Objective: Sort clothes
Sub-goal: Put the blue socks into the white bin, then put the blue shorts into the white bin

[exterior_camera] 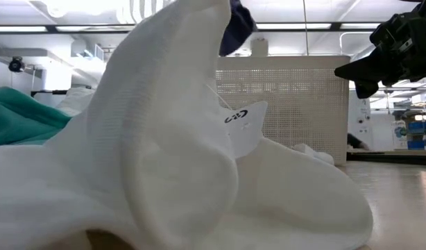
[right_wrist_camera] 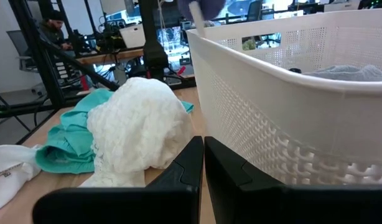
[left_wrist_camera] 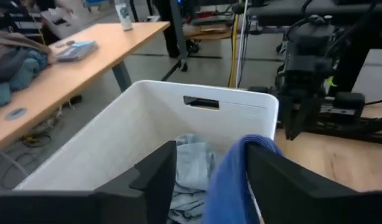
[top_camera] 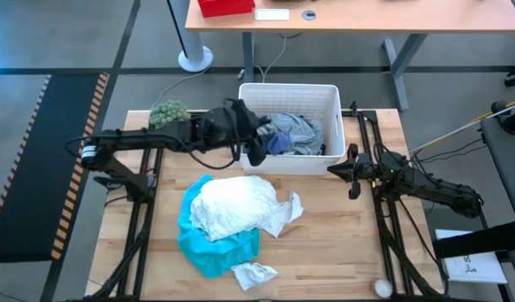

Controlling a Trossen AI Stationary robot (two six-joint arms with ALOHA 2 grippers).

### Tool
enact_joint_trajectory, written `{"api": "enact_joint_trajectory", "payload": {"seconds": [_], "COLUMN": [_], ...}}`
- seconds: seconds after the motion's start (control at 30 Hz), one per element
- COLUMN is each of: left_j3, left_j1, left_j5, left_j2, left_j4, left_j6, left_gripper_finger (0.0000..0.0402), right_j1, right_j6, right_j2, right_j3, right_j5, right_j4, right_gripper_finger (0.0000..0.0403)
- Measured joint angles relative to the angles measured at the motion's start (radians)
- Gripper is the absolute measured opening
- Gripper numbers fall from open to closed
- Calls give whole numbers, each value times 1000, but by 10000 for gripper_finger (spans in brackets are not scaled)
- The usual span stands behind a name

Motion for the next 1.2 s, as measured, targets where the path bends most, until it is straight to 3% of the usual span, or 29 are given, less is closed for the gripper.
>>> {"api": "enact_joint_trajectory", "payload": {"seconds": [0.23, 0.47, 0.6, 0.77, 1.07, 1.2], "left_j3": [-1, -1, -2, -2, -2, -2], "left_j1": [27, 99, 114, 110, 109, 106], "left_j5": [-137, -148, -150, -149, -149, -149], "left_j2": [20, 73, 96, 101, 100, 95], "left_j4": [-1, 1, -3, -12, -13, -39], "left_j6": [94, 88, 72, 38, -29, -29], "left_gripper_finger": [117, 23, 4, 52, 203, 253], "right_j1": [0, 0, 0, 0, 0, 0], "right_j6": [0, 0, 0, 0, 0, 0], "right_j2": [0, 0, 0, 0, 0, 0], "right_j3": [0, 0, 0, 0, 0, 0], "right_j5": [0, 0, 0, 0, 0, 0], "right_j4": [0, 0, 0, 0, 0, 0], "right_gripper_finger": [0, 0, 0, 0, 0, 0]}}
